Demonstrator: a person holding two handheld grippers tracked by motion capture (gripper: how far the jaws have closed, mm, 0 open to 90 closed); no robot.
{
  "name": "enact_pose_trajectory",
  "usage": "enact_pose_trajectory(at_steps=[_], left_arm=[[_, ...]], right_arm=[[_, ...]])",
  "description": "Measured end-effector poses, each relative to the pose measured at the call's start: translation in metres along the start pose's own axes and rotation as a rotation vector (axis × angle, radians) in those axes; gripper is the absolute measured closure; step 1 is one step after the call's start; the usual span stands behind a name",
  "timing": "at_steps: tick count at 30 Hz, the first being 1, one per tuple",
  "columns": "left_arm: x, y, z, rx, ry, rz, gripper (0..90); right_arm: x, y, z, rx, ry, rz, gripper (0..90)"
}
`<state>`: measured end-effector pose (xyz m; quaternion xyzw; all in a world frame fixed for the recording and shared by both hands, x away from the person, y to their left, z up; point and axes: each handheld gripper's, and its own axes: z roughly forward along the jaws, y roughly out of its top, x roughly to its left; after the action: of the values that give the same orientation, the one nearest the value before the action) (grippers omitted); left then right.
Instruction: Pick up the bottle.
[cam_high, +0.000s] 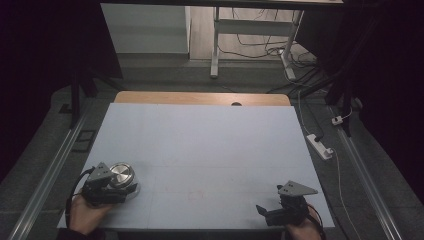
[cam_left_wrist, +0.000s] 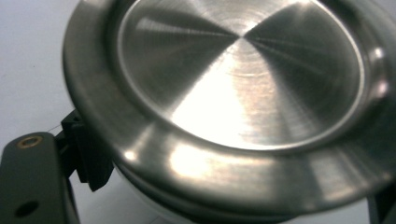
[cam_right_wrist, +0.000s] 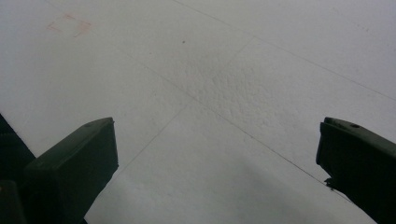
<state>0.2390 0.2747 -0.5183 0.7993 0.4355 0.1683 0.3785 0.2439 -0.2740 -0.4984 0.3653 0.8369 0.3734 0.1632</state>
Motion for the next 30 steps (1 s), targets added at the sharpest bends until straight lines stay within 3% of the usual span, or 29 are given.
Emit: enact_pose_trajectory(at_steps=[17,30], left_arm=[[-0.002,0.007,0.0,0.033,0.016,-0.021,14.8],[-0.005,0.023,-0.007,-0.021,-0.011,0.006,14.8]], right_arm=[[0.001,0.0,0.0,-0.001,0.002,-0.009,0.0],[0.0,0.0,-0.001,-0.003,0.003,-0.007,0.0]])
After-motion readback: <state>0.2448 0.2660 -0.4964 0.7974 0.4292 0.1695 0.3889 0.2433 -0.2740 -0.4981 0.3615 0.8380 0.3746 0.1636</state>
